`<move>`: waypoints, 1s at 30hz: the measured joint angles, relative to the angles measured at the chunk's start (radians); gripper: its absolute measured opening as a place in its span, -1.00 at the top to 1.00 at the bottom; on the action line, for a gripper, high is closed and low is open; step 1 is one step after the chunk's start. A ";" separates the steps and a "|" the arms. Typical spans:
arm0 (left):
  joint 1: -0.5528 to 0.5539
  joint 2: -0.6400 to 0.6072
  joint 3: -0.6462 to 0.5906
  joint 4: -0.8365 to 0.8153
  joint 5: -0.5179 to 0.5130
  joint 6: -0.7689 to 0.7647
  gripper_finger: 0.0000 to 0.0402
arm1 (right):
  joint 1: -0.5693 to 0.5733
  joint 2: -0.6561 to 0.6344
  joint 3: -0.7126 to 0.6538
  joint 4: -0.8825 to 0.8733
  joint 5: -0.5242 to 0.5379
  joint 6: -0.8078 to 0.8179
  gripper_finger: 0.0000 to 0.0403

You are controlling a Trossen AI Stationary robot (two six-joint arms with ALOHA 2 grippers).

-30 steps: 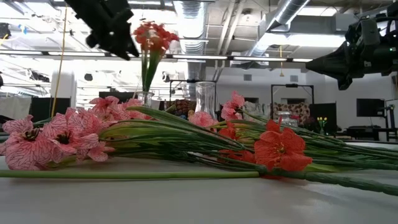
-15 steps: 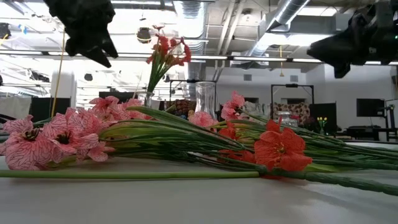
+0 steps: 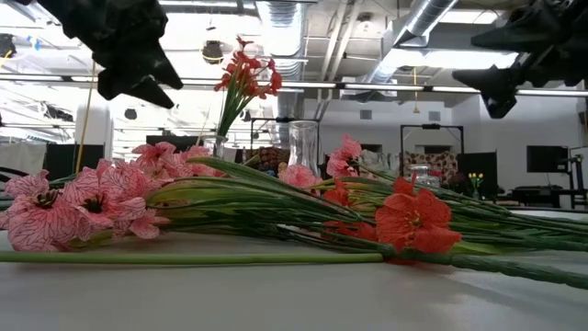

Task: Sort flowers into vase by color
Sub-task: Put the pink flower into the top right transparent vase

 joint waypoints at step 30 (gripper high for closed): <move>-0.005 0.290 0.000 0.216 -0.003 0.064 -0.16 | 0.225 0.986 0.429 -0.084 0.082 0.375 -0.36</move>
